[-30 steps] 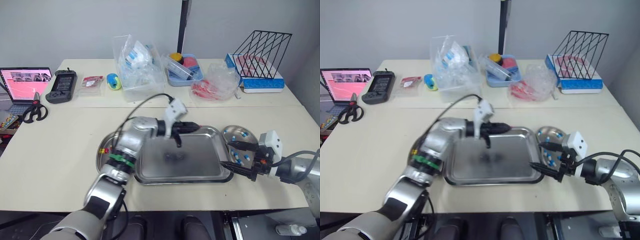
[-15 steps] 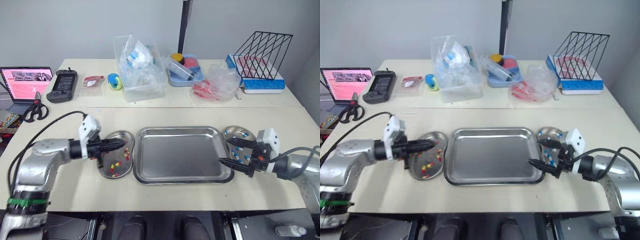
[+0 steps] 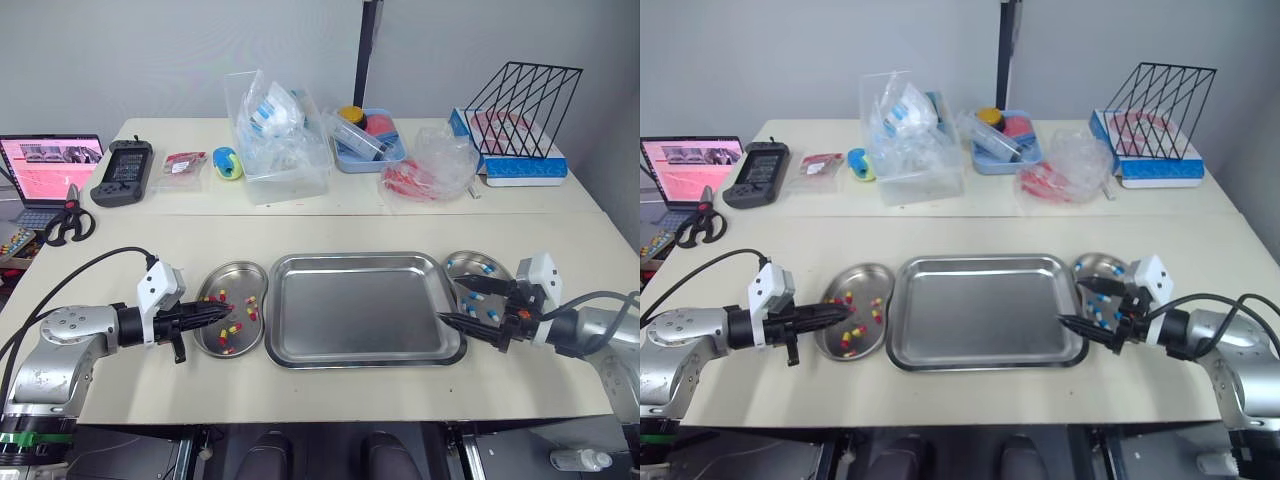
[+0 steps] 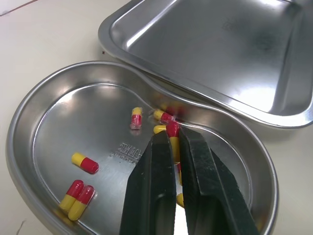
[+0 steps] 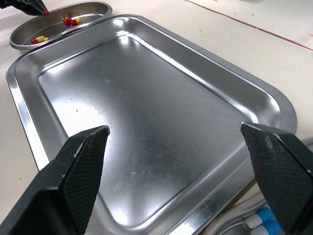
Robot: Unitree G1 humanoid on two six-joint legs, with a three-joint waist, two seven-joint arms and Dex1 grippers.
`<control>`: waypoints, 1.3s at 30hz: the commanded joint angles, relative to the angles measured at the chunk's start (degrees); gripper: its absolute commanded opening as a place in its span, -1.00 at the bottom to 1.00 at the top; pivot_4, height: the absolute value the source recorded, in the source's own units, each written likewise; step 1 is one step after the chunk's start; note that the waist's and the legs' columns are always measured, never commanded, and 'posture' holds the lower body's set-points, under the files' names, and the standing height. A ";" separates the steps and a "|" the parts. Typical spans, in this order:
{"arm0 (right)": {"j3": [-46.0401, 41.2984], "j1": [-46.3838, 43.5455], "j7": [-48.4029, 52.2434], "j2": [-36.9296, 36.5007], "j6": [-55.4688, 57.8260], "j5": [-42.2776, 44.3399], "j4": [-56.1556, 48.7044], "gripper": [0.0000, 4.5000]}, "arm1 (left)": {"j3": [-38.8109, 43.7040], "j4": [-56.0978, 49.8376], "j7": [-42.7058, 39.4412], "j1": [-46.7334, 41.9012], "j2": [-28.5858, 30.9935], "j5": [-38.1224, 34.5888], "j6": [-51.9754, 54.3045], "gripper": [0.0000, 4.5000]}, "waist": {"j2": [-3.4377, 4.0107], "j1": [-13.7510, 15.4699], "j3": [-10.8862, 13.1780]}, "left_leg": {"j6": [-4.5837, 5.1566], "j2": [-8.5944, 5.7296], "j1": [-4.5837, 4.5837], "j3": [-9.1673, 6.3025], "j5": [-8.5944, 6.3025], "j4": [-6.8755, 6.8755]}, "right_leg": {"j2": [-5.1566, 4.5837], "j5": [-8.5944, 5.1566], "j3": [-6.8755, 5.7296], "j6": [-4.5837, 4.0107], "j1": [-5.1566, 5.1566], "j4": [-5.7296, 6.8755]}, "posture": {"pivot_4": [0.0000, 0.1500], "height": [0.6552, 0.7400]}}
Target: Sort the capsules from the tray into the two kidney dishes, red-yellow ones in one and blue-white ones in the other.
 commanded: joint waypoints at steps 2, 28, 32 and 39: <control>-2.65 0.32 -0.06 -0.82 -0.66 0.25 -0.92 1.00 | 1.02 0.25 -0.14 -0.73 0.73 -0.96 -1.00 -0.07 | 0.00 0.01 0.00 | 0.00 0.00 0.00 0.00 0.00 0.00 | 0.00 0.00 0.00 0.00 0.00 0.00 | 1.00 0.71; -18.28 4.93 9.14 -7.50 -3.88 2.31 9.64 1.00 | 16.97 7.69 -9.47 3.28 10.56 -12.45 4.88 0.99 | 0.05 -0.15 0.03 | 0.03 0.03 0.05 0.08 -0.02 -0.10 | 0.01 0.00 0.02 0.00 0.00 -0.03 | 1.00 0.71; -20.58 6.93 11.23 -9.16 -7.36 0.15 16.28 1.00 | 19.16 14.82 -9.35 6.29 11.22 -8.87 0.62 0.99 | 0.05 -0.32 0.03 | 0.04 0.07 0.16 0.12 -0.02 -0.13 | 0.04 -0.01 0.03 -0.01 0.06 -0.03 | 1.00 0.71; -20.04 7.52 10.95 -8.05 -8.19 0.14 16.42 1.00 | 20.26 12.86 -7.12 8.44 10.88 -8.01 -1.14 0.99 | 0.05 -0.23 0.03 | 0.03 0.07 0.15 0.11 -0.02 -0.12 | 0.02 -0.01 0.03 -0.01 0.07 -0.03 | 1.00 0.71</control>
